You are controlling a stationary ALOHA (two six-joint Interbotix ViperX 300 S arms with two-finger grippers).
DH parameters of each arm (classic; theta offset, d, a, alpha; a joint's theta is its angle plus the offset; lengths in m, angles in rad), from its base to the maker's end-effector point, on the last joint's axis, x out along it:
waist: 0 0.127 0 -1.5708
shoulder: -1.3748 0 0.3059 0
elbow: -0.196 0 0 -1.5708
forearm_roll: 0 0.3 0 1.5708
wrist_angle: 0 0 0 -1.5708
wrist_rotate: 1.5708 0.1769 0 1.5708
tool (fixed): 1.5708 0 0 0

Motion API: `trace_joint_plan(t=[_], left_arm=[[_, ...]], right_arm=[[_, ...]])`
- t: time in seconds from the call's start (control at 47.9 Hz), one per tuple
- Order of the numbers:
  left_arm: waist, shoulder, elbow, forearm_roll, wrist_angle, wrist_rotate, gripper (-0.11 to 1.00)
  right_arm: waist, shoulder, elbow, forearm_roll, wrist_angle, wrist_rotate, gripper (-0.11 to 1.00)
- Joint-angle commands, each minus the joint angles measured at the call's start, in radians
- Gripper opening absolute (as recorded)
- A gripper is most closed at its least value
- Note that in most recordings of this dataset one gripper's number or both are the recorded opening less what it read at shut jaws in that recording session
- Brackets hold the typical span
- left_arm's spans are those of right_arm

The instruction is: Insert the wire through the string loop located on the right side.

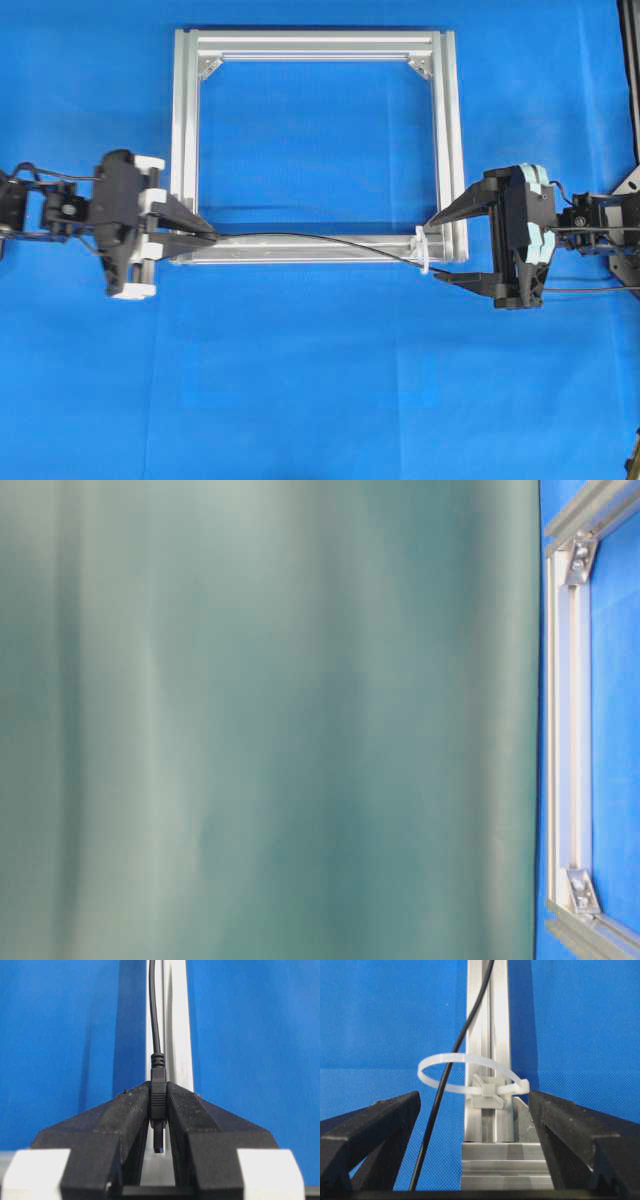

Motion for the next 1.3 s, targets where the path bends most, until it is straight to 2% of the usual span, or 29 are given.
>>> trace_joint_plan(t=[0.0,0.293,0.836,1.128,1.191,1.275], left_arm=[[-0.005,-0.057,0.034,0.002,-0.011,0.000,0.08],[-0.005,-0.160,0.140,0.002,-0.011,0.002,0.08],[0.002,-0.163,0.132,0.003,0.041,0.023,0.08],[0.002,-0.161,0.130,0.003,0.064,0.000,0.09],[0.002,-0.161,0.132,0.002,0.066,-0.005,0.19],[0.002,-0.161,0.132,0.002,0.066,-0.003,0.45]], right_arm=[[-0.002,-0.003,-0.017,0.002,-0.005,-0.003,0.95],[-0.002,-0.003,-0.017,0.000,-0.005,-0.003,0.95],[-0.002,-0.003,-0.017,0.000,-0.005,-0.005,0.95],[-0.002,-0.005,-0.017,0.000,-0.005,-0.005,0.95],[-0.002,-0.005,-0.017,0.000,-0.003,-0.005,0.95],[-0.002,-0.005,-0.015,0.000,-0.005,-0.006,0.95]])
